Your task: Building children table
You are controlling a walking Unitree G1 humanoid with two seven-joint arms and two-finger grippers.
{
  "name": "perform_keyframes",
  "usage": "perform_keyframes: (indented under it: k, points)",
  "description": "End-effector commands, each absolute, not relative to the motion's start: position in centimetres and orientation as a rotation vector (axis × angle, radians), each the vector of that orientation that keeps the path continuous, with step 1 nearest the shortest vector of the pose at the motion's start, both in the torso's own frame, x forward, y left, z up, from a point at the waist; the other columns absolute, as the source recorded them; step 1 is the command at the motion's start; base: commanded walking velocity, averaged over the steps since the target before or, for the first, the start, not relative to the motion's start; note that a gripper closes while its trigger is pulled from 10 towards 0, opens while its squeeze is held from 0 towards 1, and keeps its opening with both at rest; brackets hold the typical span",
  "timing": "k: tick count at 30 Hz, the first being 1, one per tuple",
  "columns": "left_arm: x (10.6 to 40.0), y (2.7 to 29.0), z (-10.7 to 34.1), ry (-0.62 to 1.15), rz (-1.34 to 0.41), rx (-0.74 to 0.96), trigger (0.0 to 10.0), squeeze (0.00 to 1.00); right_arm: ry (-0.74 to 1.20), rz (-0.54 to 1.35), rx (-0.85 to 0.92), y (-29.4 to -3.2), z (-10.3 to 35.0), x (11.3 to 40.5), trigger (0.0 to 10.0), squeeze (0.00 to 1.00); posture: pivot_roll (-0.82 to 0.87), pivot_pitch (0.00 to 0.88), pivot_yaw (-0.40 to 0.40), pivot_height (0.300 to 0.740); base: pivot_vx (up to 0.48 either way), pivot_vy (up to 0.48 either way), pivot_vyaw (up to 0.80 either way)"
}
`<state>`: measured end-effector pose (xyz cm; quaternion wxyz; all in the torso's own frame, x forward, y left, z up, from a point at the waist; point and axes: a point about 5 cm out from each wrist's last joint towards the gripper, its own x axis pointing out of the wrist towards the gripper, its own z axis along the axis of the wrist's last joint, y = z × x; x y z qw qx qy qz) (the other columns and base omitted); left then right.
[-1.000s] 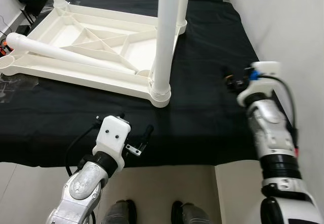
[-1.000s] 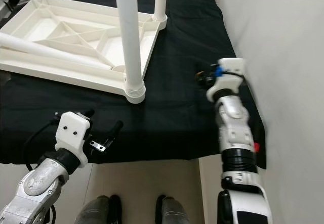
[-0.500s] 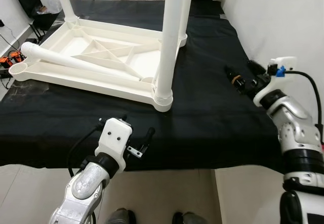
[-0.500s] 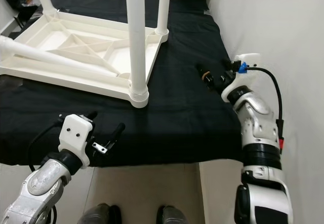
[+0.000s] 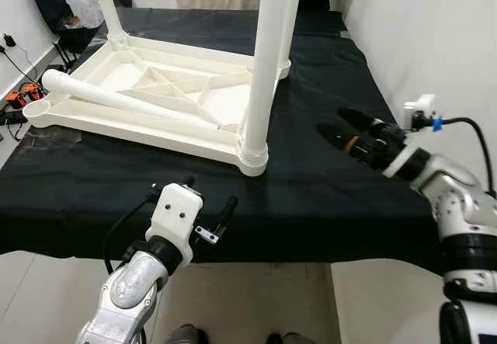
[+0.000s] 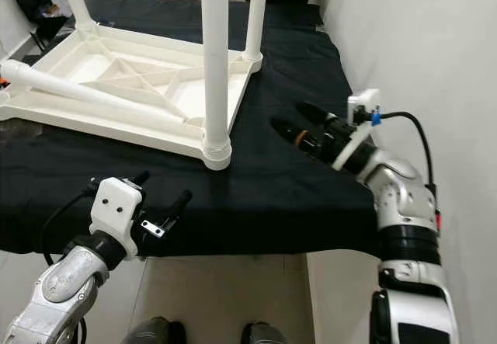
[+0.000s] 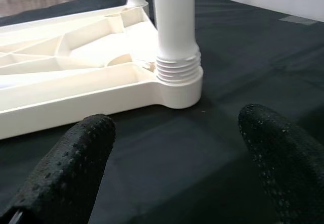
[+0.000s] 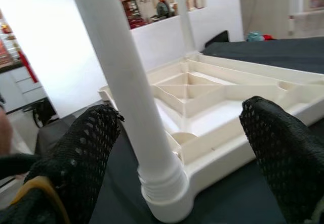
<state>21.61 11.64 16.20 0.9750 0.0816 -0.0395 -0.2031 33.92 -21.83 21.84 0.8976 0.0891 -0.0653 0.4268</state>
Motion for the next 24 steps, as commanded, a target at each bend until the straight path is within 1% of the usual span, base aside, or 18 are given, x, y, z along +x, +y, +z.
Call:
perform_keyframes:
  k: [1,3,8,12,24]
  points:
    - [21.1,11.2,16.0,-0.069,-0.439,0.145,10.0,0.0,-0.153,0.919,0.195,-21.0,22.1,34.1,10.0,0.0,0.09,0.097,-0.054,0.74,0.0,0.0,0.0]
    - [20.9,11.0,16.0,-0.069,-0.441,0.14,10.0,0.0,-0.164,0.885,0.134,-19.9,22.4,35.0,10.0,0.0,0.09,0.098,-0.055,0.74,0.0,0.0,0.0]
    - [20.7,10.8,15.7,-0.062,-0.444,0.139,10.0,0.0,-0.191,0.977,0.121,-18.2,22.9,34.8,10.0,0.0,0.09,0.099,-0.055,0.74,0.0,0.0,0.0]
    - [20.7,10.7,15.7,-0.062,-0.446,0.138,10.0,0.0,-0.197,0.997,0.125,-17.7,23.0,34.8,10.0,0.0,0.08,0.099,-0.057,0.74,0.0,0.0,0.0]
    - [20.8,10.5,15.8,-0.069,-0.448,0.133,10.0,0.0,-0.245,0.954,0.151,-15.0,24.0,36.6,10.0,0.0,0.09,0.101,-0.06,0.74,0.0,0.0,0.0]
